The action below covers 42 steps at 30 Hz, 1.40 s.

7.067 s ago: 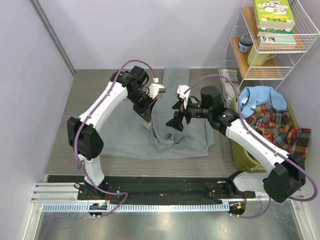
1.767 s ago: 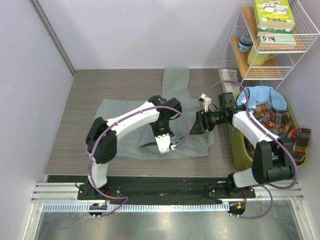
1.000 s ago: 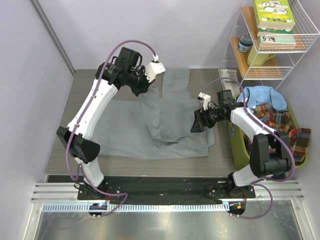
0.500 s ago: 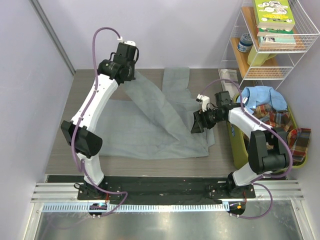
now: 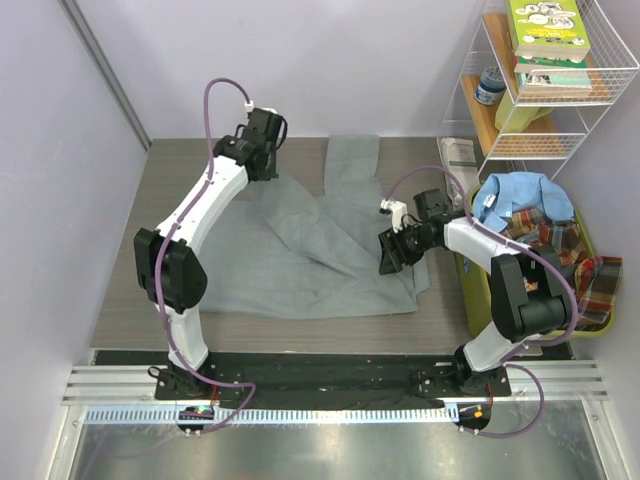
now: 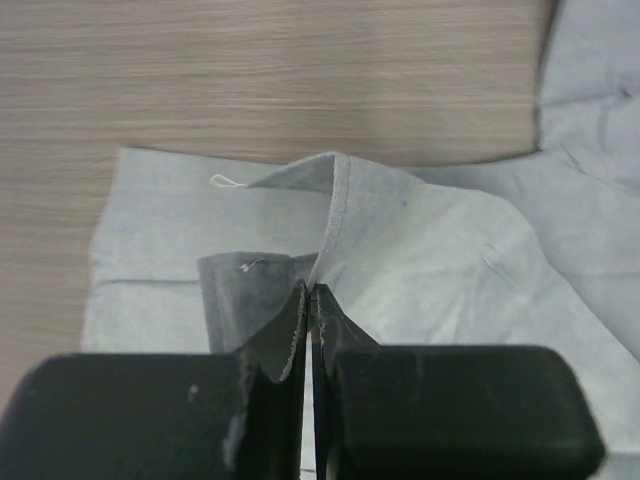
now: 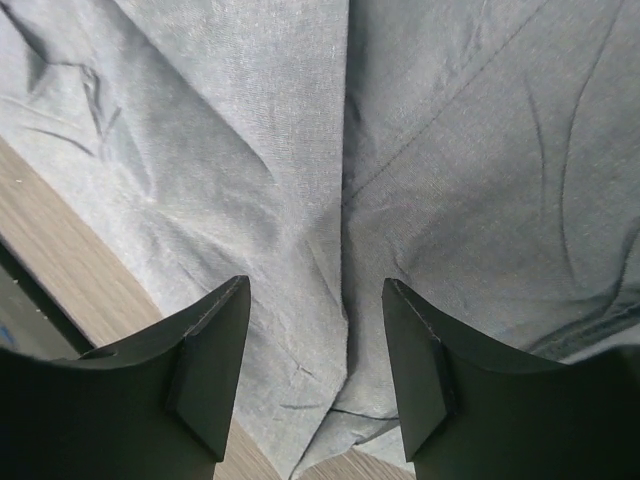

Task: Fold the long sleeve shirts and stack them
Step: Fold the shirt

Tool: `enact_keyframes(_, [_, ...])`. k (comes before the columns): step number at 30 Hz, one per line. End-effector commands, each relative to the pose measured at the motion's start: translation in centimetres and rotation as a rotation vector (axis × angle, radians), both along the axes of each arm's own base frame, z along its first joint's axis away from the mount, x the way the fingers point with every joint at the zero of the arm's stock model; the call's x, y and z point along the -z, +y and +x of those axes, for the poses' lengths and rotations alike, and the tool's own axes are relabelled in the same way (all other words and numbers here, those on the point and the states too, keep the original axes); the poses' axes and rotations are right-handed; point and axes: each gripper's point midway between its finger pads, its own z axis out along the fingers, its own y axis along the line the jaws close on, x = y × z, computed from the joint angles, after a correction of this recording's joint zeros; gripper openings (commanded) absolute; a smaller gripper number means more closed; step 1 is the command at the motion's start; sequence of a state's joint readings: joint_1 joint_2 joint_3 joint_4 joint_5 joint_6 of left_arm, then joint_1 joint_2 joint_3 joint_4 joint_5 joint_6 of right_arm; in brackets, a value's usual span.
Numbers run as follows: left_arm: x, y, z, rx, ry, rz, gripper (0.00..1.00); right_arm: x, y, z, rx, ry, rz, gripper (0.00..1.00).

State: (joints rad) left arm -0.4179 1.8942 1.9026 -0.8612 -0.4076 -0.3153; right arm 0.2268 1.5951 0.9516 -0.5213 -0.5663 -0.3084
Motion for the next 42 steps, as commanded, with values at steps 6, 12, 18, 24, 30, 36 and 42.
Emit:
enact_keyframes(6, [-6.4, -5.2, 2.4, 0.322, -0.252, -0.168, 0.0, 2.1, -0.9, 0.6, 0.045, 0.016, -0.082, 0.49])
enact_keyframes(12, [-7.7, -6.4, 2.8, 0.409, -0.341, -0.188, 0.0, 2.0, 0.3, -0.5, 0.005, 0.07, -0.008, 0.38])
enact_keyframes(18, [-9.3, -7.1, 3.2, 0.454, -0.425, -0.201, 0.0, 2.0, 0.1, -1.2, -0.012, 0.08, -0.011, 0.06])
enact_keyframes(24, [-9.7, -7.3, 3.1, 0.501, -0.444, -0.194, 0.0, 0.8, -0.6, -1.8, -0.003, 0.032, -0.031, 0.01])
enact_keyframes(30, [-10.4, -5.6, 3.2, 0.486, -0.49, -0.2, 0.0, 0.4, -2.4, -1.5, 0.063, -0.031, -0.106, 0.01])
enact_keyframes(36, [-9.2, -6.1, 2.6, 0.584, -0.458, -0.233, 0.0, 1.5, -3.7, -1.0, 0.099, -0.002, -0.19, 0.01])
enact_keyframes(42, [-7.6, -6.3, 0.5, 0.754, -0.438, -0.212, 0.0, 1.8, -5.1, -0.5, 0.142, -0.02, -0.27, 0.01])
